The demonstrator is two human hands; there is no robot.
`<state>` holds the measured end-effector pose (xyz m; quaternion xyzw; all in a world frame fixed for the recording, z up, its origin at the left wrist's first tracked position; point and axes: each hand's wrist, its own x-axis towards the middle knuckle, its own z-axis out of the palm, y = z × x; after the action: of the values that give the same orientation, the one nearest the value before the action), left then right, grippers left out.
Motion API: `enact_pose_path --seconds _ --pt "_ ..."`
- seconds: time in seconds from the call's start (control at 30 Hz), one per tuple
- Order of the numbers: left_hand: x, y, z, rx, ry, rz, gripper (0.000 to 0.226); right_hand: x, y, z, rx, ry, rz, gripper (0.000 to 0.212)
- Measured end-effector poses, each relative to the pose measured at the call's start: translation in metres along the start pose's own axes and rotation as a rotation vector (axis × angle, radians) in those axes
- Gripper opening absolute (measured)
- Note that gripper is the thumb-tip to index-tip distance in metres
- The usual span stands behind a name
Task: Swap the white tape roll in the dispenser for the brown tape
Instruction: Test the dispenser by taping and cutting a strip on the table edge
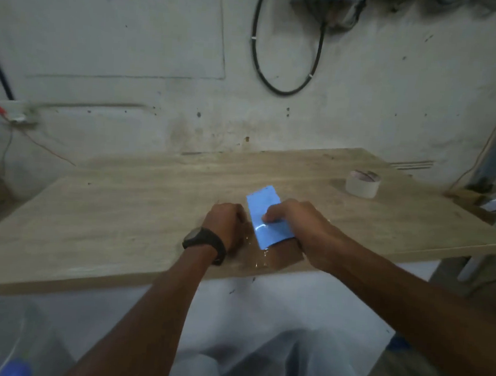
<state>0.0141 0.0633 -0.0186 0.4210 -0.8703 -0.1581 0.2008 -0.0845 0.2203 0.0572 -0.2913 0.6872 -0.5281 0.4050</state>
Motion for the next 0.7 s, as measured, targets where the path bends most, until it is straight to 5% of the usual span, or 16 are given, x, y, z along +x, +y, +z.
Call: enact_pose_path --seconds 0.33,0.47,0.57,0.7 --pt "0.011 -0.027 -0.005 -0.411 0.332 -0.309 0.005 0.059 0.009 0.017 -0.929 0.313 -0.567 0.034" --pt "0.022 -0.029 -0.004 -0.479 0.410 -0.356 0.004 0.077 0.016 0.022 -0.941 0.353 -0.579 0.037" --pt "0.031 -0.024 -0.005 -0.528 0.459 -0.352 0.005 0.091 0.020 0.027 -0.946 0.390 -0.618 0.005" --pt "0.038 -0.028 0.001 -0.590 0.472 -0.366 0.008 0.107 0.024 0.030 -1.022 0.432 -0.659 0.017"
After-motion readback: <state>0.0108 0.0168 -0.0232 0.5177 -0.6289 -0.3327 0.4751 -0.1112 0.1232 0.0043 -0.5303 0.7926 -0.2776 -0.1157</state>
